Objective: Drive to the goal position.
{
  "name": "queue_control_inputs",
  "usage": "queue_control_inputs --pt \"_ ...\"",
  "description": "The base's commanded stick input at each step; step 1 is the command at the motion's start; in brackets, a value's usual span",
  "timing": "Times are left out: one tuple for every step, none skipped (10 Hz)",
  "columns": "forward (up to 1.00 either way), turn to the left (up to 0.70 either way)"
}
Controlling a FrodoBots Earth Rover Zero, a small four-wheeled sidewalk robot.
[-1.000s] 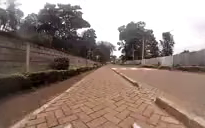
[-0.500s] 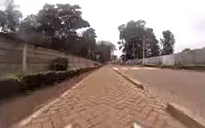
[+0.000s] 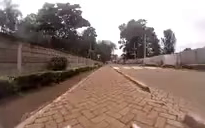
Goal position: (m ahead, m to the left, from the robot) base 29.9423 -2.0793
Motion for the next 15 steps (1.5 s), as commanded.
queue_control_inputs --pt "0.70 0.00" --pt "0.70 0.00" --pt "0.70 0.00" --pt "0.70 0.00" --pt "0.70 0.00" --pt "0.70 0.00" --pt "0.70 0.00" --pt "0.70 0.00" --pt "0.70 0.00" --pt "0.70 0.00" --pt "0.70 0.00" --pt "0.70 0.00" --pt "0.70 0.00" --pt "0.70 0.00" --pt "0.70 0.00"
